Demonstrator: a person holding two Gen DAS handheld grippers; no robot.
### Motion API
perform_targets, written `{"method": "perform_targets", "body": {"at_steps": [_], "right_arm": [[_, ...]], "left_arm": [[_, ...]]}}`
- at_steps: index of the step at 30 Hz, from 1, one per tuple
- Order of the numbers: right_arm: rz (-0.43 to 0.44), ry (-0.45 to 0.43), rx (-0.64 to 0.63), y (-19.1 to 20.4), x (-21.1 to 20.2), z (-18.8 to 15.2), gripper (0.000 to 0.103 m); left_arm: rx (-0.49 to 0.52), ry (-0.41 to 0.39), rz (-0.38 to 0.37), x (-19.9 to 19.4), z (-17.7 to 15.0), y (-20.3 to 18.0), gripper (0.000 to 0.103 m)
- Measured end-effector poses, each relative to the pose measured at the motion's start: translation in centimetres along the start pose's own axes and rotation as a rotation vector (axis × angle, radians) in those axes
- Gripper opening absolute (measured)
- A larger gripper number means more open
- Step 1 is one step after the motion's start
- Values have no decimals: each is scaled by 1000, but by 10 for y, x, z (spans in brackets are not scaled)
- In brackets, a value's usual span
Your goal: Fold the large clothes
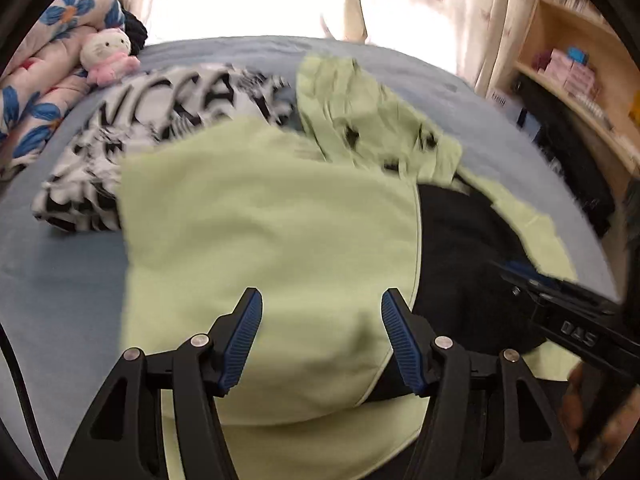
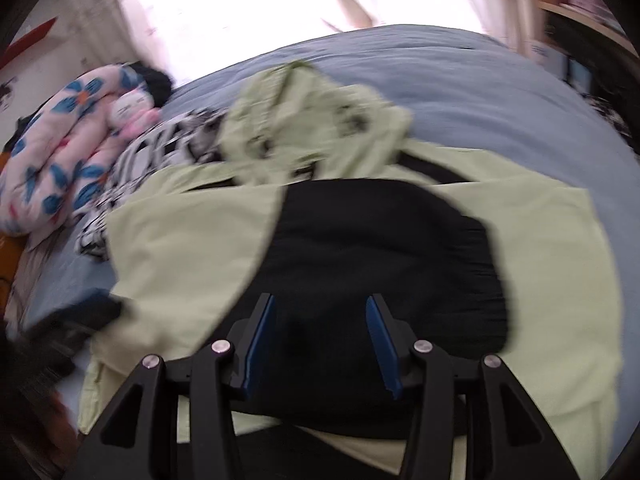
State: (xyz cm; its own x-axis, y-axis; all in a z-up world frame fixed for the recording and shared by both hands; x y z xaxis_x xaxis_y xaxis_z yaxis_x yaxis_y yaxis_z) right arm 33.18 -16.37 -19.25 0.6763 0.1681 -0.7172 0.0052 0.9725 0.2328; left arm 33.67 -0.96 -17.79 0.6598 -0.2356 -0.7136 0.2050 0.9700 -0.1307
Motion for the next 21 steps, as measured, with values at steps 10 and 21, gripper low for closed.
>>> {"method": "perform_targets", "body": {"at_steps": [10, 21], "right_arm": [[-301, 11, -103, -79, 25, -8, 44], [-283, 13, 49, -119, -20, -13, 46]], "left_arm": [[49, -14, 321, 36, -15, 79, 55], [60, 13, 313, 18, -19, 80, 56]]}}
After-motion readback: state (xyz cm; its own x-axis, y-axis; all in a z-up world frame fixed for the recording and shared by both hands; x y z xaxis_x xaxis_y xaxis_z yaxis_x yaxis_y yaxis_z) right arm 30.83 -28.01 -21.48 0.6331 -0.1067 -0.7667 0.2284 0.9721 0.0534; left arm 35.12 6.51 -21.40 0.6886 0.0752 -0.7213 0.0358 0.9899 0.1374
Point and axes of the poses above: each gripper's, at about its wrist camera, not at the fingertips, and x roughly the way its jaws point, y to its left, z to its top, the point moved 7 cm from there along x, roughly the way its jaws point, and after that the axes turned 7 degrees about -y, right-handed, at the moved point
